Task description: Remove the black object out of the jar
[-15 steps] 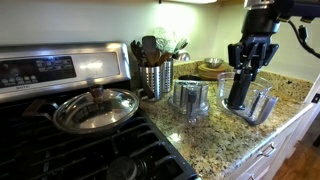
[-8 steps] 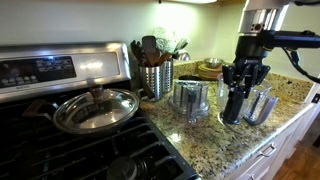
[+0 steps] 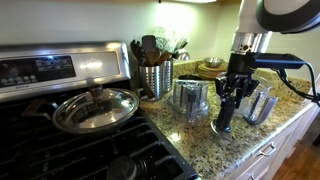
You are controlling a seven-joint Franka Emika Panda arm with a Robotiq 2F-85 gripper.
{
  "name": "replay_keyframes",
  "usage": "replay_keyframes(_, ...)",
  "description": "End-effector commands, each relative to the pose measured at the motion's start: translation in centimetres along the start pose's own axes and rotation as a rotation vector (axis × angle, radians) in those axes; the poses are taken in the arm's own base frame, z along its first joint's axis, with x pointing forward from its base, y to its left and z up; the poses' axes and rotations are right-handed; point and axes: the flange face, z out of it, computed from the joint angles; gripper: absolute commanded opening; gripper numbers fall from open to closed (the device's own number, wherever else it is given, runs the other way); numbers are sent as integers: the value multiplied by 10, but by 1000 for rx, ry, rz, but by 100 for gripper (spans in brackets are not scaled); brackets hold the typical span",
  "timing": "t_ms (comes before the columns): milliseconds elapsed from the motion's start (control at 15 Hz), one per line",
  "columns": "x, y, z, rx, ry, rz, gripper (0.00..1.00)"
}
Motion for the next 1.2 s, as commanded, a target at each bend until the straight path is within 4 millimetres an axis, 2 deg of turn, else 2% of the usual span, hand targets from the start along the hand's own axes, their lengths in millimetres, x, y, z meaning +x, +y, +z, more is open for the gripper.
replay_keyframes(0, 5, 2, 6, 11, 20, 19, 19)
replay_keyframes(67, 5, 2, 6, 13, 23, 19, 19)
replay_keyframes(133, 5, 2, 3, 18, 27, 17, 56)
replay_keyframes(200, 4, 3, 2, 18, 27, 15, 71)
replay_keyframes(467, -1, 1, -16, 19, 51, -7, 96)
replay_keyframes(600, -4, 1, -29, 24, 54, -12, 100)
replay_keyframes(1133, -14, 1, -89, -14, 44, -25, 100)
